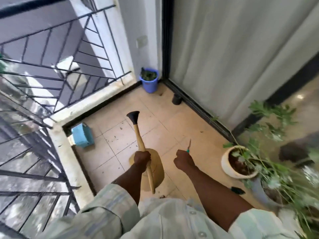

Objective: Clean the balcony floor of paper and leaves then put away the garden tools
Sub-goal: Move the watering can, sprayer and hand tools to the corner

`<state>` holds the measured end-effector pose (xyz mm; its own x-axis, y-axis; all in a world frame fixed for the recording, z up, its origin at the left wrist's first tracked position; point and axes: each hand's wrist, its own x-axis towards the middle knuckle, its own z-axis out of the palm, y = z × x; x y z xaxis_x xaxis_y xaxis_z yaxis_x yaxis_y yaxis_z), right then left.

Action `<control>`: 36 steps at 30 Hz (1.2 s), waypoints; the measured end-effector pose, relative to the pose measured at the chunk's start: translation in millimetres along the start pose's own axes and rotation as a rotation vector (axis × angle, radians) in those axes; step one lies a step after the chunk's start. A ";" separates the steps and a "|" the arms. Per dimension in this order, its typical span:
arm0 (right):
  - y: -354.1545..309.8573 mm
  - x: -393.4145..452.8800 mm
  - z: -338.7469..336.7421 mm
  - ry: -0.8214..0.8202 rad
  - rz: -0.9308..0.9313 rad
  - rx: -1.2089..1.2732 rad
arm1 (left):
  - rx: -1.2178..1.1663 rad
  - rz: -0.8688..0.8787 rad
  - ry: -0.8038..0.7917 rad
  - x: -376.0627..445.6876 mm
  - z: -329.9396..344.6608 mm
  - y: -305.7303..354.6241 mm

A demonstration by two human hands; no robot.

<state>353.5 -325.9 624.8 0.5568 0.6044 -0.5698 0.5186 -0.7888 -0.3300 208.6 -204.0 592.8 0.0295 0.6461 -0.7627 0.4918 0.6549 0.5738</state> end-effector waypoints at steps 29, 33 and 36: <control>-326.9 521.1 -270.0 -0.040 -0.215 -0.345 | 0.211 -0.028 0.261 300.2 -52.2 466.4; -341.9 558.7 -285.2 0.008 -0.188 -0.280 | 0.238 0.003 0.284 343.2 -62.9 499.2; -368.1 606.4 -285.2 -0.023 -0.130 -0.281 | 0.301 -0.005 0.306 404.4 -69.6 527.1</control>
<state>685.3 362.9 615.4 0.4610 0.6928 -0.5545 0.7454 -0.6414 -0.1816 419.2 429.8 607.6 -0.2113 0.7594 -0.6154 0.7243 0.5444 0.4230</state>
